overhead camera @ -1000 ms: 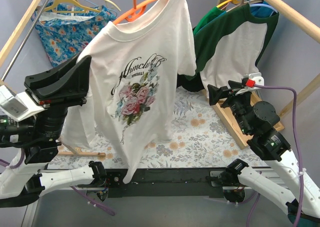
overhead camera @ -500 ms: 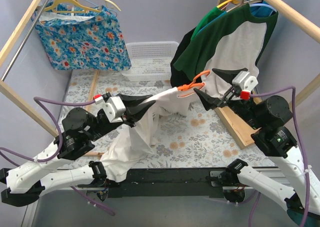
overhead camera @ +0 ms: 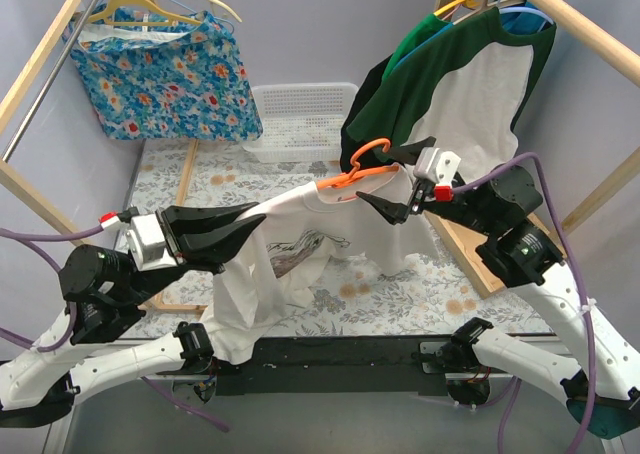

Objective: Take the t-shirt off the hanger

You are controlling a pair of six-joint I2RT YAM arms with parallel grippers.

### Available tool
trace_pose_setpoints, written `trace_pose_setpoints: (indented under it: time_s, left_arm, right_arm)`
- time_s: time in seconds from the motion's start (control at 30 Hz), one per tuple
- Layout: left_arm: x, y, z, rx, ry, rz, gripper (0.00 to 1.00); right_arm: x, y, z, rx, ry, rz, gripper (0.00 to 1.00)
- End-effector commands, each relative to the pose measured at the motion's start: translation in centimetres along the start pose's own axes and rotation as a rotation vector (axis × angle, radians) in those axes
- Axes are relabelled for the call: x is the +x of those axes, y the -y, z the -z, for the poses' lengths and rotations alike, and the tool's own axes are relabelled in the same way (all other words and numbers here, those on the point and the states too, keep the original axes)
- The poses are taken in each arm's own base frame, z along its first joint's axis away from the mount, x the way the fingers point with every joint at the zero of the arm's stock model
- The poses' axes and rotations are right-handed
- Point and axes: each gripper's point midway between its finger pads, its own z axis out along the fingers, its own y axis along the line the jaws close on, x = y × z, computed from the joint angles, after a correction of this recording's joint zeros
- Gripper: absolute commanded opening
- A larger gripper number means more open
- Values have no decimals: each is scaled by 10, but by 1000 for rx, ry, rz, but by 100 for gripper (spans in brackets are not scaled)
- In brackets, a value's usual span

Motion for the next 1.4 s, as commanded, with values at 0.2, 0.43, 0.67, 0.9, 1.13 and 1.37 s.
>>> trace_pose_setpoints:
  time_s: [0.2, 0.43, 0.67, 0.9, 1.13, 1.37]
  left_arm:
    - [7, 1, 5, -9, -13, 40, 0]
    - [12, 0, 6, -20, -32, 45, 0]
    - [13, -4, 10, -41, -37, 48, 0]
    - [16, -1, 12, -33, -50, 68, 0]
    - [23, 6, 13, -2, -61, 90, 0]
    - [37, 9, 8, 3, -95, 107, 0]
  right_arm:
    - [-30, -16, -6, -107, 173, 76, 67]
    - [-32, -35, -6, -210, 190, 35, 56]
    - [-38, -50, -4, -297, 231, 6, 56]
    - [-51, -59, -4, -366, 302, -23, 32]
    - [-53, -66, -6, -414, 333, -54, 8]
    - [-60, -71, -4, -446, 377, -83, 43]
